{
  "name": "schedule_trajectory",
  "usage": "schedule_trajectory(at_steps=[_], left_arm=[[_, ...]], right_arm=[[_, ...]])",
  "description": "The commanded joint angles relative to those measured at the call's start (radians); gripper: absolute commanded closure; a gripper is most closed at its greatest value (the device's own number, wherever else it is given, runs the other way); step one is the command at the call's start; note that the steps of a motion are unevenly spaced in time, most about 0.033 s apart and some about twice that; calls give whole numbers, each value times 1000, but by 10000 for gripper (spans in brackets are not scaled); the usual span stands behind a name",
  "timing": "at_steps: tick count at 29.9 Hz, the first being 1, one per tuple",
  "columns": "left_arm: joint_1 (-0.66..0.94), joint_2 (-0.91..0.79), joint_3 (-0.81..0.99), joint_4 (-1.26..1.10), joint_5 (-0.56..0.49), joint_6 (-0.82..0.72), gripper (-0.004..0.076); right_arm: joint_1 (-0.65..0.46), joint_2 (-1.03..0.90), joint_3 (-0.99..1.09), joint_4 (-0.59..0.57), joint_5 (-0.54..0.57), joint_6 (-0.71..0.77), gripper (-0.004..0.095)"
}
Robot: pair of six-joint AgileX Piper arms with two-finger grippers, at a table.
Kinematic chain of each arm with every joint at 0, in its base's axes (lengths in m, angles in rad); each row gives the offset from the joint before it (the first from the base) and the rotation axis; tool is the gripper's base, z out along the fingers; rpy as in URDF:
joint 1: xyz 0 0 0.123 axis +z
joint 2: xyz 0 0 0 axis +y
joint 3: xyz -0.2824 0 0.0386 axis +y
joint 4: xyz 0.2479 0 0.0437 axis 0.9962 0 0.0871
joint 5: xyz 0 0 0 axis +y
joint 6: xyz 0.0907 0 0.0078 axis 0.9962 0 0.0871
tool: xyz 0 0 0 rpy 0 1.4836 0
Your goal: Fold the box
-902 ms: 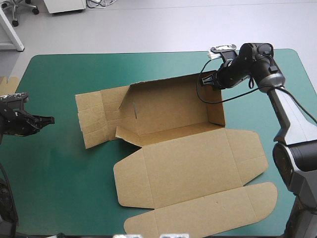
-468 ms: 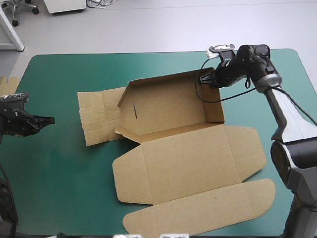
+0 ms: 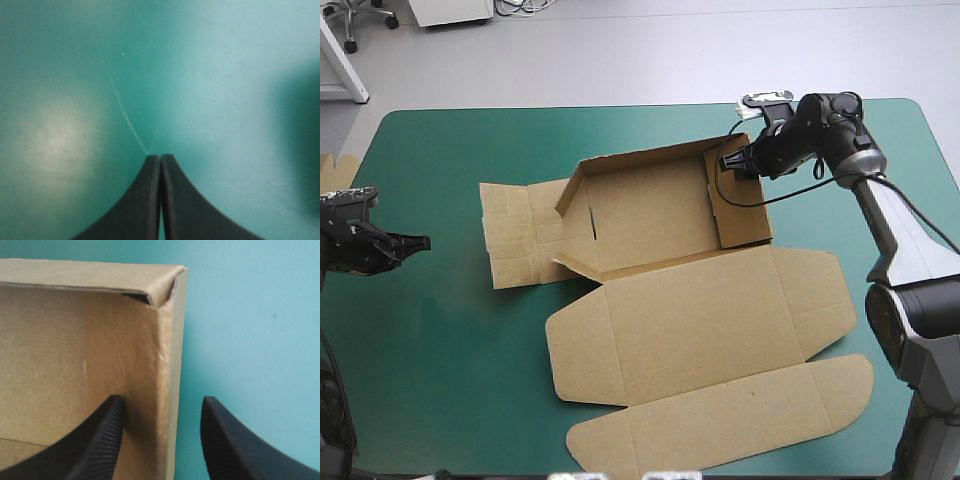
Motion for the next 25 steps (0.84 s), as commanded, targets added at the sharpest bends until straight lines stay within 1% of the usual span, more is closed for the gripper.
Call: schedule_trajectory(at_steps=[1,7,12,14,18,20,24,25], left_arm=[[2,-33,-33,-16,-34,4,734],[2,-33,-33,-16,-40,7,734],[2,-33,-33,-16,-40,7,734],[2,-33,-33,-16,-40,9,734],[2,-33,-33,-16,-40,12,734],[2,-33,-33,-16,-40,12,734],[2,-33,-33,-13,-40,12,734],[2,-33,-33,-13,-40,12,734]], right_arm=[[-6,-91,-25,2,-28,-19,449],[-6,-183,-25,2,4,-23,449],[-6,-276,-16,0,80,-23,449],[-6,-317,-8,0,87,-23,449],[-6,-402,31,-4,46,-23,449],[-6,-454,81,-4,-4,-23,449],[-6,-565,245,2,-88,-23,449],[-2,-599,314,2,-114,-23,449]])
